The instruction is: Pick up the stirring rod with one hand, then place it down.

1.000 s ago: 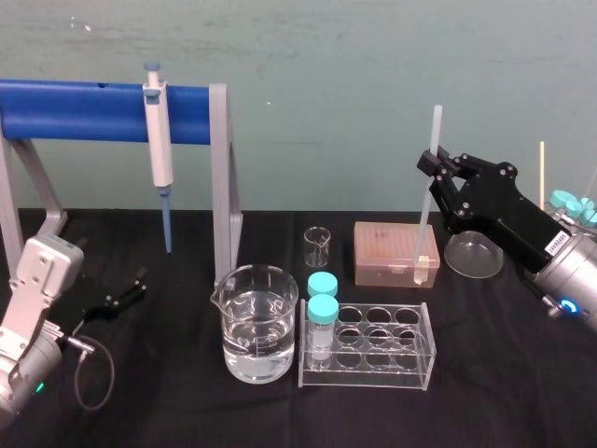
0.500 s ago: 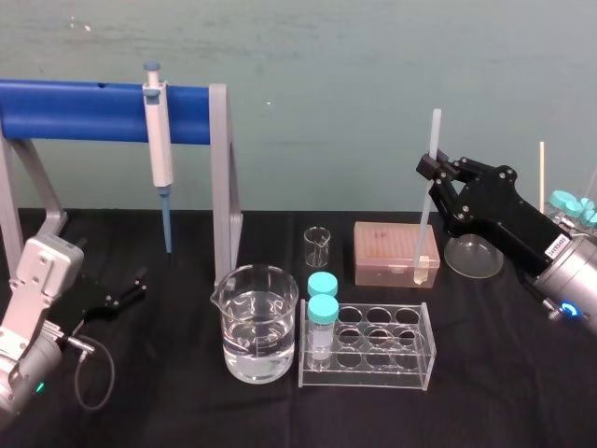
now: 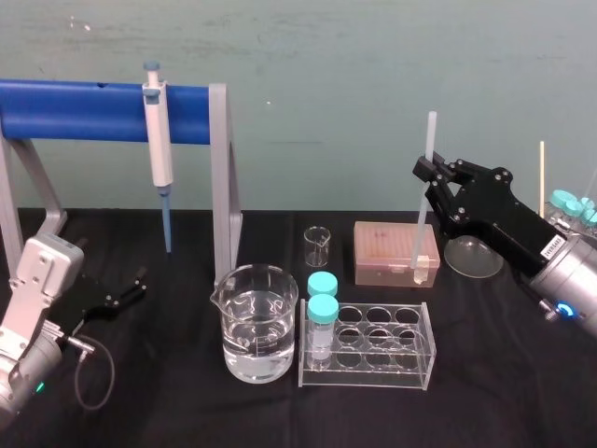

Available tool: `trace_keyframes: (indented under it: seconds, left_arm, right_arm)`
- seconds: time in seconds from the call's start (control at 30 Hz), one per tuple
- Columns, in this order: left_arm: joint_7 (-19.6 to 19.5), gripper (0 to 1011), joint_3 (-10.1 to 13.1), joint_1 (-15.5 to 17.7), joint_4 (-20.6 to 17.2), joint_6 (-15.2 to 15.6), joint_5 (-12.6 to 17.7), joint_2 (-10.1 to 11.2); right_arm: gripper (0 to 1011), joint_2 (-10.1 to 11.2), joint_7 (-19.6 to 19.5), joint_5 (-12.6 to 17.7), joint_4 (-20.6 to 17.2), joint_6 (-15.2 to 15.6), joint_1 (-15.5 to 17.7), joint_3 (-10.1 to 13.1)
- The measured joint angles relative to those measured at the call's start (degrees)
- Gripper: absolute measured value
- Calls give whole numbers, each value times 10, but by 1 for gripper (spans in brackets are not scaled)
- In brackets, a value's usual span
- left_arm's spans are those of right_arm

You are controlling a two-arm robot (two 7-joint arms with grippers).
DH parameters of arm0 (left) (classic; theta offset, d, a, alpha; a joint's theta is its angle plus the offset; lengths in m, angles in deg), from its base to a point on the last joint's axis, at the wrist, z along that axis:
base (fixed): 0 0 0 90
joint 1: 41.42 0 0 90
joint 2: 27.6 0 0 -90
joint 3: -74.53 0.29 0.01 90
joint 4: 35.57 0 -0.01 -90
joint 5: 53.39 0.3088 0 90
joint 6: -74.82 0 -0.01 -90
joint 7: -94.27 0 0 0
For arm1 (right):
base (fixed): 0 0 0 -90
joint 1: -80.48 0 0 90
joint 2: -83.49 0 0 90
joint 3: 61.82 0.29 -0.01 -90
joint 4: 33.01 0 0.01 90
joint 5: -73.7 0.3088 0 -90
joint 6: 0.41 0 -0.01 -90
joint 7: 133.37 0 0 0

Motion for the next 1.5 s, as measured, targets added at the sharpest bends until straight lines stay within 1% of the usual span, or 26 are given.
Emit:
trace_keyframes:
  seconds: [0.6, 1.2, 1.5]
  left_arm:
    - [0, 1000, 0, 0, 0, 0, 0, 0]
    - [0, 1000, 0, 0, 0, 0, 0, 0]
    - [0, 1000, 0, 0, 0, 0, 0, 0]
  right_arm:
    - [69, -5, 0, -1, 12, 3, -7, -6]
    - [69, -5, 1, -1, 14, 4, -8, -7]
    - [70, -2, 12, 6, 21, 0, -7, -7]
